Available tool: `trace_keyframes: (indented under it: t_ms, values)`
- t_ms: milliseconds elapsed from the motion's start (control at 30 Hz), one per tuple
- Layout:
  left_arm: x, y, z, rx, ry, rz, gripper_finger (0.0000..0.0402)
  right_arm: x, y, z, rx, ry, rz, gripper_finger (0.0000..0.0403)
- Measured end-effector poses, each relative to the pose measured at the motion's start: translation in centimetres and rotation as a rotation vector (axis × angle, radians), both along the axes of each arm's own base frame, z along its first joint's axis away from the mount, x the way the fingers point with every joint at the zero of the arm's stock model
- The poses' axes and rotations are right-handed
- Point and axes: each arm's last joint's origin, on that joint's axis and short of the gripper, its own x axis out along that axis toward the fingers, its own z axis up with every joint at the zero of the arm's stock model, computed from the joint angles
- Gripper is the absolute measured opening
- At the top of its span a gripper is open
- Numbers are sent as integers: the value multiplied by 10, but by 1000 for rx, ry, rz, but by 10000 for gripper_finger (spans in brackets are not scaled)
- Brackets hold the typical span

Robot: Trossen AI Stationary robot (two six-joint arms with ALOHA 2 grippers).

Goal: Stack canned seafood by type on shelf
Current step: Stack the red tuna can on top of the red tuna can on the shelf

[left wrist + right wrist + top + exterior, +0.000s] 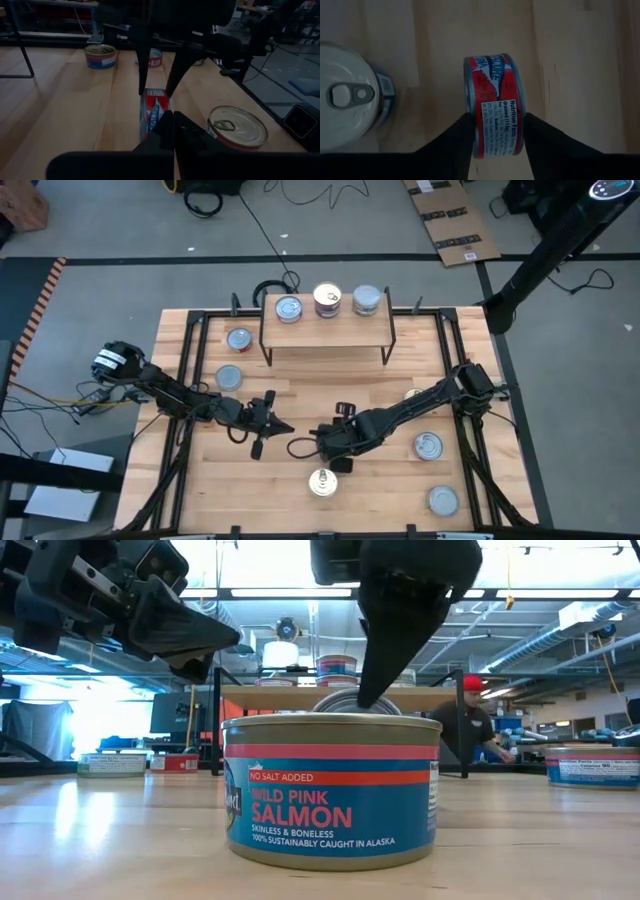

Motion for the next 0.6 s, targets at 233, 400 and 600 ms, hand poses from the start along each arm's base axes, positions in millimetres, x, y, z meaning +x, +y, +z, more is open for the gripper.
trace_keyframes:
  t_ms: [233, 400, 600]
  values:
    - [-2, -5, 0, 39, -10, -23, 1, 1, -1, 1, -69, -4, 89, 147]
    - [-3, -10, 1, 50, -19, -11, 1, 2, -4, 6, -237, -8, 123, 145]
    - [-5, -14, 1, 55, -23, -17, 1, 10, -18, 25, -587, -37, 160, 145]
